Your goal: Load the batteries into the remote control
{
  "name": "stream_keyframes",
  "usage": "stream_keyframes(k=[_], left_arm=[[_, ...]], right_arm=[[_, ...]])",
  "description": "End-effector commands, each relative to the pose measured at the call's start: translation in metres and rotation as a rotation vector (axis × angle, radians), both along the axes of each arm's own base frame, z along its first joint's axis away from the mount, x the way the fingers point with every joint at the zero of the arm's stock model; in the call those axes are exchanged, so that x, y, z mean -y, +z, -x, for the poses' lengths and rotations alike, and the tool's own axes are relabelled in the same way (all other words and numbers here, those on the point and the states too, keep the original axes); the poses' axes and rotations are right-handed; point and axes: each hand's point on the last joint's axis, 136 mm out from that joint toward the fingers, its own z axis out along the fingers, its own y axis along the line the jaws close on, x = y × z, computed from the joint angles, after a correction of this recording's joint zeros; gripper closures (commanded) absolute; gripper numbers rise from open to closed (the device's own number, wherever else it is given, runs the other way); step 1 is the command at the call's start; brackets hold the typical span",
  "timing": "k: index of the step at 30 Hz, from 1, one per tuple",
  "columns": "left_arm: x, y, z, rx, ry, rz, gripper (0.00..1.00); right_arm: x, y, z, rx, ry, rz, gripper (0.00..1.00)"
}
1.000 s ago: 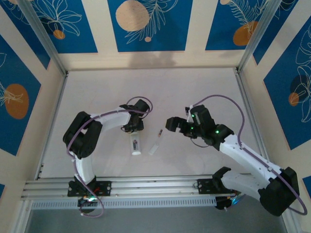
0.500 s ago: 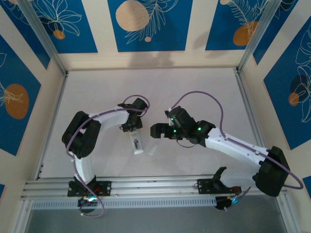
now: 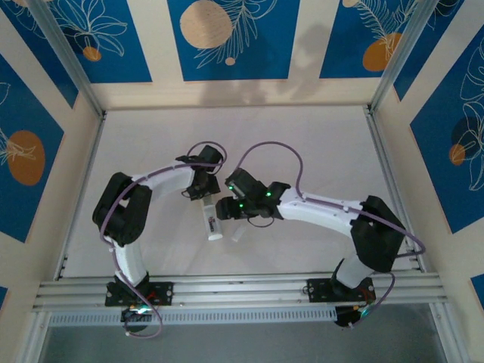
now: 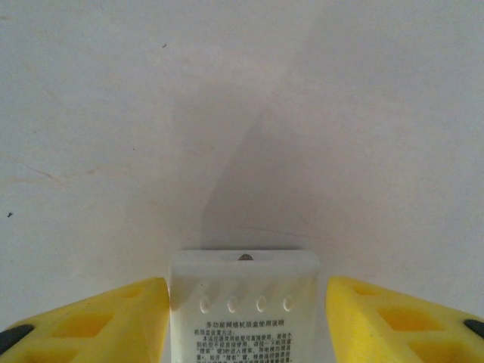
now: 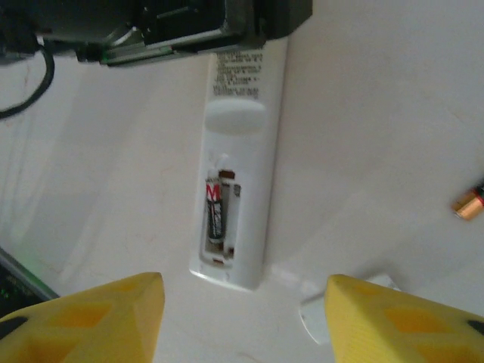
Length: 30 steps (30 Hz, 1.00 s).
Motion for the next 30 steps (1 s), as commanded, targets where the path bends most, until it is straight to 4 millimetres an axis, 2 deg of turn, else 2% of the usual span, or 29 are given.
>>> stream_keyframes(k=[1, 10, 13, 23, 30], left_arm=[[-0.004, -0.006, 0.001, -0.024, 0.011, 0.018, 0.45], [0.001, -0.023, 0.000, -0.092, -0.035, 0.034, 0.45], [0.000, -0.026, 0.001, -0.103, -0.029, 0.043, 0.50], [0.002, -0.021, -0.001, -0.095, -0.048, 0.051, 0.58], [0.003, -0.022, 0.000, -0.098, -0.044, 0.057, 0.61]], right_arm=[[-0.013, -0.004, -0.003, 0.043, 0.030, 0.050, 0.46], [-0.043, -0.023, -0.014, 0.095, 0.055, 0.064, 0.55], [-0.049, -0.028, -0.016, 0.131, 0.064, 0.094, 0.58], [-0.050, -0.052, -0.015, 0.145, 0.057, 0.170, 0.65], [-0.049, -0.061, -0.018, 0.118, 0.026, 0.196, 0.65]])
